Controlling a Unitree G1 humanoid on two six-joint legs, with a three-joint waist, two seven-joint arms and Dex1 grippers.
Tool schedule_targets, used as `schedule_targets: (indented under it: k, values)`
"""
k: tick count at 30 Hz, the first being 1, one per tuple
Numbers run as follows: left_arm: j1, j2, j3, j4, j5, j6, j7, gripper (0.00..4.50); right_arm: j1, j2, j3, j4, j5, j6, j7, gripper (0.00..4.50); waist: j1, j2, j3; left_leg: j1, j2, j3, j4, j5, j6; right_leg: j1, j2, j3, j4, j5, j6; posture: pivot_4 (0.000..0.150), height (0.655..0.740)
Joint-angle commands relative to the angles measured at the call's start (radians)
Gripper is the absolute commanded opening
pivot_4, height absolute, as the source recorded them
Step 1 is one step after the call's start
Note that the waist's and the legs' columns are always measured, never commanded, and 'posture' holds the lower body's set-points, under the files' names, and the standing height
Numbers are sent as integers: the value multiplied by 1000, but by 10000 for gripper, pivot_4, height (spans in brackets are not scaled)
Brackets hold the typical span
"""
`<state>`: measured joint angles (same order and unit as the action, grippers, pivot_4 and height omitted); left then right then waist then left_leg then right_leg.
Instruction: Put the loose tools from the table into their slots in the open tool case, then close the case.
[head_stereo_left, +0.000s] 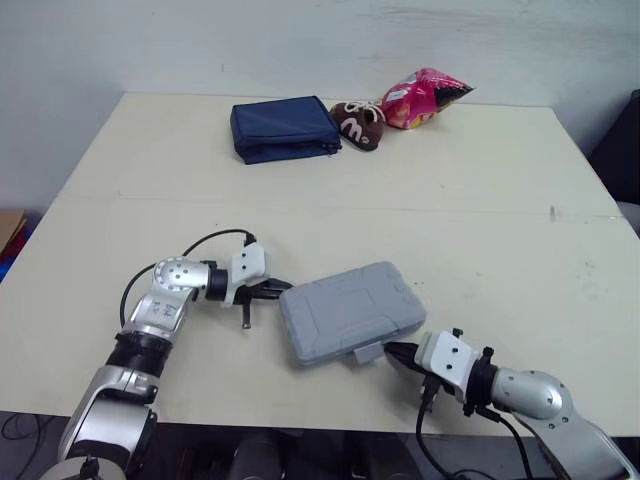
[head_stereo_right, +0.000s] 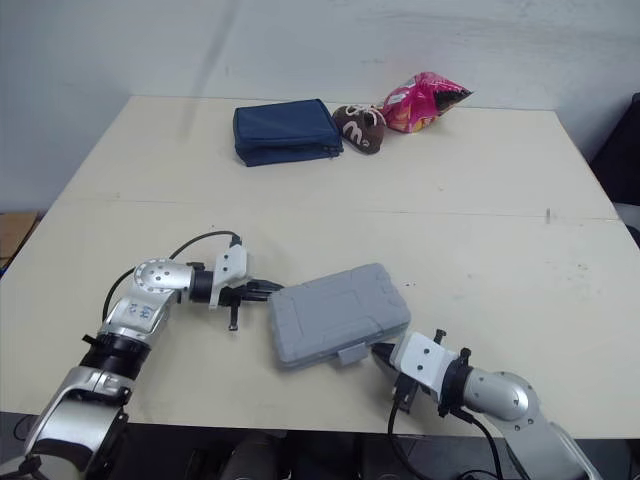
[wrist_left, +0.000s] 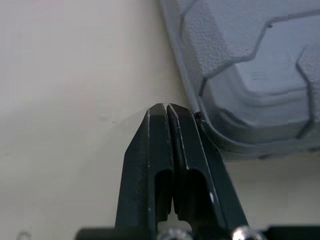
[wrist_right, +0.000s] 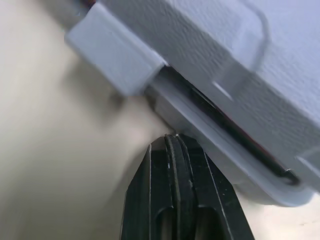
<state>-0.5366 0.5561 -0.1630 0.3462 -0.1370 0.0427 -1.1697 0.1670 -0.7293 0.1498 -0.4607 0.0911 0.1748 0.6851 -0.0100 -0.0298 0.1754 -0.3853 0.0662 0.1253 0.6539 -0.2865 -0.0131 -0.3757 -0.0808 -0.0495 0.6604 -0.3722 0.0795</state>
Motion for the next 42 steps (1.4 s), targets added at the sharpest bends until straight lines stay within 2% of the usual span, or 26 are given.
schedule_targets:
  k: [1, 4, 7, 9, 11, 13, 16, 18, 23, 25, 28, 30, 32, 33, 34, 36, 38, 42]
  values:
    - [78, 24, 27, -175, -47, 63, 9, 379, -49, -1, -10, 86, -43, -3, -2, 0, -3, 0, 0, 0, 0, 0, 0, 0, 0, 0, 0, 0, 0, 0, 0, 1500, 7400]
    - [169, 41, 50, -318, -83, 136, 37, 379, -103, 1, -10, 142, -56, -10, -1, 0, -6, 0, 0, 0, 0, 0, 0, 0, 0, 0, -2, 0, 0, 0, 0, 1500, 7400]
    - [202, 42, 99, -386, -104, 152, 90, 379, -103, -10, -46, 163, -53, -8, -6, 0, -5, 0, 0, 0, 0, -1, 0, 0, 0, 1, -6, 0, 0, 0, 0, 1500, 7400]
    - [159, 28, 154, -364, -96, 77, 156, 379, -68, -25, -96, 156, -39, -5, -9, 0, 6, 0, 0, 0, 0, -2, 0, 0, 0, 1, -6, -1, 0, 0, 0, 1500, 7400]
    - [96, 9, 193, -365, -150, 114, 180, 379, -21, -34, -140, 140, -26, -5, -5, 0, 16, -1, -1, -1, -2, -3, 0, 0, 1, 1, -8, -3, 0, 0, 0, 1500, 7400]
    - [5, -3, 164, -404, -240, 199, 99, 379, 78, -41, -203, 108, -4, -26, 12, 0, 28, -2, -1, -2, -4, -3, 0, 0, 3, 2, -10, -4, -1, 0, 0, 1500, 7400]
    - [-66, -14, 84, -410, -259, 258, 25, 379, 174, -38, -254, 68, 14, -49, 23, 0, 36, -2, -2, -2, -6, -3, -1, -2, 5, 3, -12, -5, -3, 0, 1, 1500, 7400]
    - [-104, -26, 20, -397, -242, 278, -10, 379, 213, -27, -272, 35, 29, -49, 23, 0, 33, -2, -2, -1, -7, -1, -1, -2, 6, 5, -9, -5, -3, 1, 3, 1500, 7400]
    - [-186, -145, -142, -319, -167, 238, -51, 379, 305, 20, -302, -75, 60, -39, 2, 0, 30, -2, -2, -1, -5, -1, 3, -2, 6, 5, -2, -1, -5, 2, 5, 1500, 7400]
    - [-194, -162, -245, -254, -56, 185, -50, 379, 334, 43, -297, -129, 71, -41, -5, 0, 26, -1, -3, -1, -3, 0, 4, -3, 4, 4, 2, 1, -5, 2, 5, 1500, 7400]
    - [-173, -168, -334, -190, 33, 181, -43, 379, 355, 71, -286, -202, 81, -22, -21, 0, 11, 1, -4, 0, -3, 1, 3, -3, 2, 3, 4, 3, -3, 1, 3, 1500, 7400]
    - [-120, -144, -420, -98, 146, 135, -14, 379, 353, 103, -261, -246, 83, 2, -43, 0, 7, 1, -5, 0, -1, 0, 3, -3, 1, 2, 5, 3, -2, 0, 2, 1500, 7400]
    - [-70, -114, -478, -90, 188, 83, -50, 379, 340, 128, -230, -273, 71, 27, -67, 0, 8, 0, -17, 1, 1, -1, 3, -2, 0, 3, 4, 2, -2, 0, 1, 1500, 7400]
    - [-57, -109, -490, -104, 200, 95, -44, 379, 331, 135, -216, -281, 62, 38, -75, 0, 7, -1, -21, 5, 1, -1, 1, -3, -1, 8, 3, 2, -3, -1, 0, 1500, 7400]
    - [-49, -101, -504, -119, 208, 92, -57, 379, 320, 143, -207, -283, 56, 51, -84, 0, 6, -1, -27, 18, 1, -1, -5, -4, 0, 21, 1, 2, -9, -1, -1, 1500, 7400]
    - [-40, -102, -516, -140, 224, 123, -45, 379, 300, 161, -192, -284, 60, 70, -99, 0, 7, 0, -37, 32, 4, -2, -9, -14, 4, 36, 1, 1, -16, -2, -3, 1500, 7400]
    - [-37, -118, -512, -152, 222, 182, -30, 379, 276, 163, -164, -271, 48, 92, -104, 0, 7, 1, -43, 36, 8, -3, -9, -21, 2, 48, 2, -1, -21, -5, -6, 1500, 7400]
    - [-48, -136, -499, -137, 223, 231, -13, 379, 229, 149, -115, -226, 8, 150, -109, 0, 10, 4, -48, 37, 9, -3, -9, -24, 3, 51, 2, -1, -25, -6, -8, 1500, 7400]
